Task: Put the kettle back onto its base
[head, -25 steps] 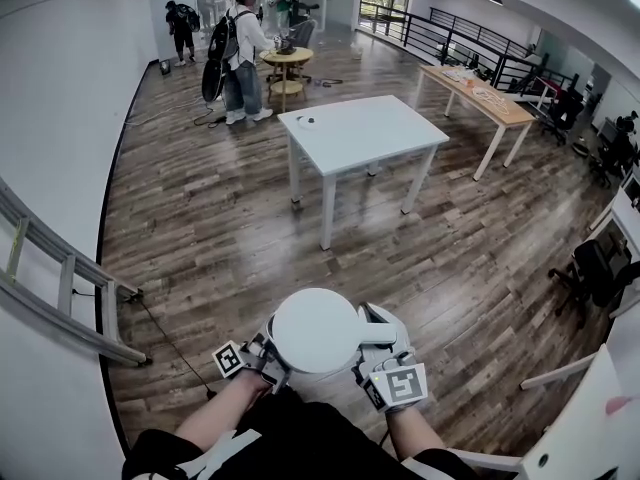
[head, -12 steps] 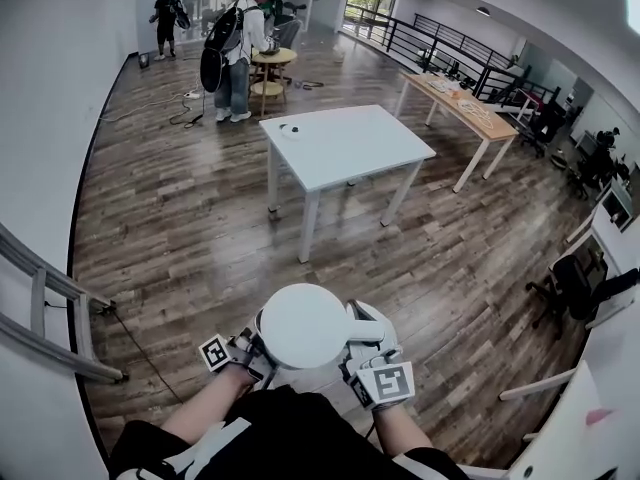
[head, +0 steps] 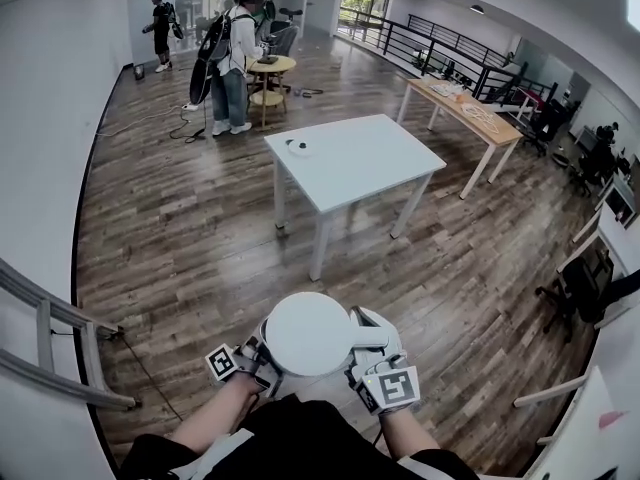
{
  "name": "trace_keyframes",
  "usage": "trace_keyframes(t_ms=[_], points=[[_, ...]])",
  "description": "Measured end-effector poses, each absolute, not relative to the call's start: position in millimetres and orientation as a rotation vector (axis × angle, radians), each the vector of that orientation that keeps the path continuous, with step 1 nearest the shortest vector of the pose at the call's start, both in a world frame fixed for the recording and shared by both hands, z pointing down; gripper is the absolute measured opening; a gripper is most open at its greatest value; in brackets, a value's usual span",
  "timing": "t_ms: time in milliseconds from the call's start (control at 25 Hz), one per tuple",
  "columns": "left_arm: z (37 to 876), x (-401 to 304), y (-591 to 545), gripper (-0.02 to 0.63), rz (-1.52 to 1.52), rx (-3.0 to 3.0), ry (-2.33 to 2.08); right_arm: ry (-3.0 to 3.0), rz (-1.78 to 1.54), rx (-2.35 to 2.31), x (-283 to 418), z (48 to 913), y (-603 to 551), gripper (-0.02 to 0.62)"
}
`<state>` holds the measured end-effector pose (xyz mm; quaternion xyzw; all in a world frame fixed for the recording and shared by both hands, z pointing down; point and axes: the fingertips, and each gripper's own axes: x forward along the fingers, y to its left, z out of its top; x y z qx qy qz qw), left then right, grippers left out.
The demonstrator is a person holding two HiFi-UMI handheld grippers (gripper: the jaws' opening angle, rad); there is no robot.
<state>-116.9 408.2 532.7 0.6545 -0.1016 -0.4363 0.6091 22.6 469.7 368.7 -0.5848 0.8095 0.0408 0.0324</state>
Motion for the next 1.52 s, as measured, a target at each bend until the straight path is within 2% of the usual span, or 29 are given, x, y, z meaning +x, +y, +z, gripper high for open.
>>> trace_keyframes(t_ms=[400, 680, 1520], points=[[556.9, -165.5, 383.5, 0.206, -1.031, 1.471, -0.308, 2.566, 0.062, -1.742, -23.8, 390.1, 430.0, 0.006], [562.1, -178.7, 363.1, 0.206, -1.055, 1.456, -0.333, 2.585, 0.041, -1.716, -29.6, 397.5, 402.3, 0.006], [551.7, -114.0, 206.0, 0.206, -1.118, 1.485, -0.385, 2.609, 0.041, -1.58, 43.4, 390.7, 238.9, 0.006]])
